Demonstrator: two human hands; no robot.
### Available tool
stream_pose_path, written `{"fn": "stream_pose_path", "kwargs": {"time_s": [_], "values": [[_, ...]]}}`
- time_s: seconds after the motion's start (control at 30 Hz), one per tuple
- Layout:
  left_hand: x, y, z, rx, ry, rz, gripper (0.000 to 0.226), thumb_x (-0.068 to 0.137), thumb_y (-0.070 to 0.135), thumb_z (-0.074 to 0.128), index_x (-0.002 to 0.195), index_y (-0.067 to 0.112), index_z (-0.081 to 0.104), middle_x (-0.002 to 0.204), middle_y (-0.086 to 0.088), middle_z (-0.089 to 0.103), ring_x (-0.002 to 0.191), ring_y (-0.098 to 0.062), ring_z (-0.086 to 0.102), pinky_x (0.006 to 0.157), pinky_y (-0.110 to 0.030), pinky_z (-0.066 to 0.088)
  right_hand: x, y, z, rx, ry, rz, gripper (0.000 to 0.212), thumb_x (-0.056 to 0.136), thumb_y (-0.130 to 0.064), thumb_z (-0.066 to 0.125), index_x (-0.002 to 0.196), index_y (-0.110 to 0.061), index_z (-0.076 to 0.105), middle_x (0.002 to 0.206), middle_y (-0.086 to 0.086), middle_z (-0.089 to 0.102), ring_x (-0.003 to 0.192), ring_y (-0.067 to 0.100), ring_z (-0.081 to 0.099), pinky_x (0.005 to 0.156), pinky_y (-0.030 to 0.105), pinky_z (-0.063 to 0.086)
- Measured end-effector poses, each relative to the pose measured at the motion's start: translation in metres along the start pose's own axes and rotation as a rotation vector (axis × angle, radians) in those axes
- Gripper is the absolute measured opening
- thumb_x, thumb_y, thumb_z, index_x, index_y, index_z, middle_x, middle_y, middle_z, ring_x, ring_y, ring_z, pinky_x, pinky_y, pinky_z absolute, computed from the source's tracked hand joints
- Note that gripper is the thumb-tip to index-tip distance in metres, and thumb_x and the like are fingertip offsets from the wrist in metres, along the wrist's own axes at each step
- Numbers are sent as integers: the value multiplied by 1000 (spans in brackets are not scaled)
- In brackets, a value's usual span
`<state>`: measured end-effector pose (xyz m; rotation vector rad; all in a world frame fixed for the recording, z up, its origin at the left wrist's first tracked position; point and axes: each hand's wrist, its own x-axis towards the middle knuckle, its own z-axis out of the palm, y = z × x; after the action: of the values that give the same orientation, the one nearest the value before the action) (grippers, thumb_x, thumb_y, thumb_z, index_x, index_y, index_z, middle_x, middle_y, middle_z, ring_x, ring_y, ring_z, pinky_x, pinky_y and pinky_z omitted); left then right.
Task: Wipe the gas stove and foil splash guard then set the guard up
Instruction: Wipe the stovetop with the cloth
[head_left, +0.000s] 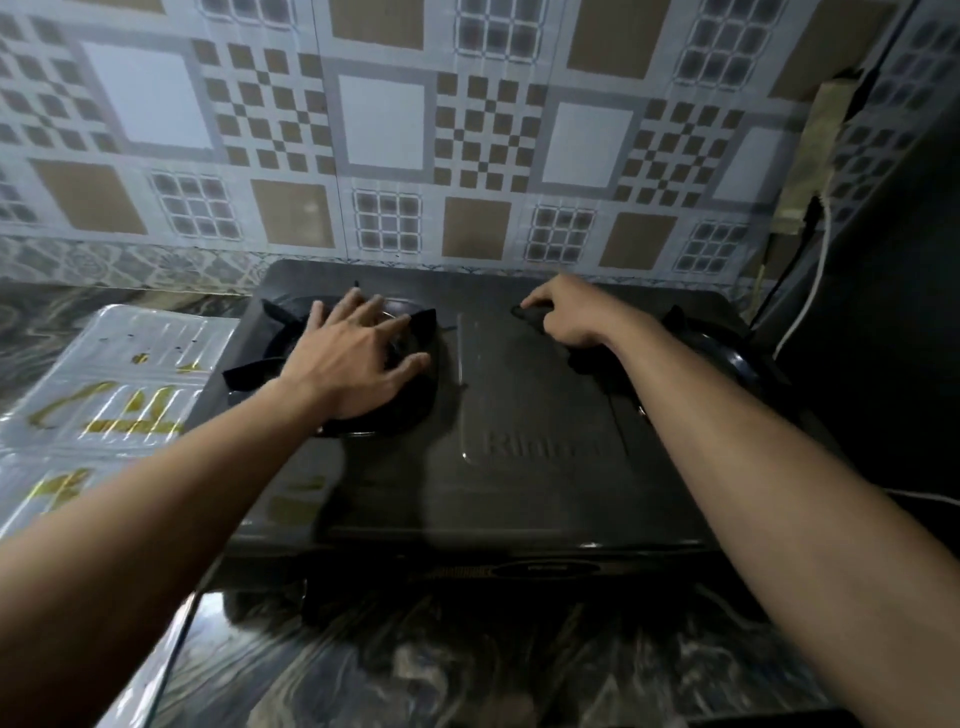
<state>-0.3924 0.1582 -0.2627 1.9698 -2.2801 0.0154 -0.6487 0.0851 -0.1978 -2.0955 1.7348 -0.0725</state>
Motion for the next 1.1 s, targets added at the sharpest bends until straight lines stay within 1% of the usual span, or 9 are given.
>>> {"fn": "stream_pose_path", "kwargs": {"time_s": [0.13,0.2,0.27,0.37,0.43,0.5,0.7,0.9,1.1], "values": [[-3,-12,3,-15,-140,-28,89,81,86,12,156,39,14,166,-8,5,152,-35,1,115,-67,4,-74,13,27,72,64,121,56,91,-1,42,141,-24,52,147,7,48,117,29,56,76,26,44],[-1,-16,8,-40,-185,-23,92,78,88,9,156,39,8,167,-7,1,152,-35,0,114,-69,4,-115,21,52,62,160,185,55,91,-8,45,142,-26,51,146,8,49,127,29,51,92,26,43],[0,-17,11,-72,-203,1,93,79,87,10,157,35,6,167,-7,0,152,-34,-1,114,-70,3,-148,31,82,19,244,231,52,92,-15,46,143,-24,49,148,8,48,135,28,45,106,29,36],[0,-19,11,-86,-189,45,94,82,85,12,158,31,7,167,-6,0,152,-33,-3,115,-69,0,-173,41,120,43,351,270,49,101,-21,36,149,-19,38,159,3,31,146,20,29,119,33,20],[1,-23,9,-64,-174,68,95,81,86,12,158,31,6,167,-7,0,152,-34,-5,115,-69,-3,-176,35,137,58,432,339,48,104,-22,31,151,-16,36,161,3,28,148,18,24,121,33,11],[4,-29,5,-31,-171,85,100,76,90,10,157,33,6,167,-8,0,152,-35,-7,113,-71,-6,-177,17,154,44,519,368,47,103,-22,31,149,-14,38,159,6,32,147,19,27,121,33,12],[9,-42,1,20,-237,82,115,58,101,2,156,40,2,167,-4,-5,151,-38,-10,110,-73,-11,-168,-61,211,6,767,293,47,96,-24,33,132,-6,58,141,14,56,133,26,48,116,40,28],[15,-49,3,-8,-253,92,107,63,98,5,155,44,4,167,-3,-4,151,-37,-7,111,-72,-9,-158,-112,224,-41,723,234,49,96,-28,32,134,-9,58,142,9,56,134,22,47,118,37,26],[13,-51,3,-28,-272,97,102,65,97,4,154,48,2,167,-2,-2,151,-39,-5,110,-73,-11,-151,-159,230,-81,590,71,52,98,-29,30,140,-8,52,147,12,50,138,22,43,119,36,24]]}}
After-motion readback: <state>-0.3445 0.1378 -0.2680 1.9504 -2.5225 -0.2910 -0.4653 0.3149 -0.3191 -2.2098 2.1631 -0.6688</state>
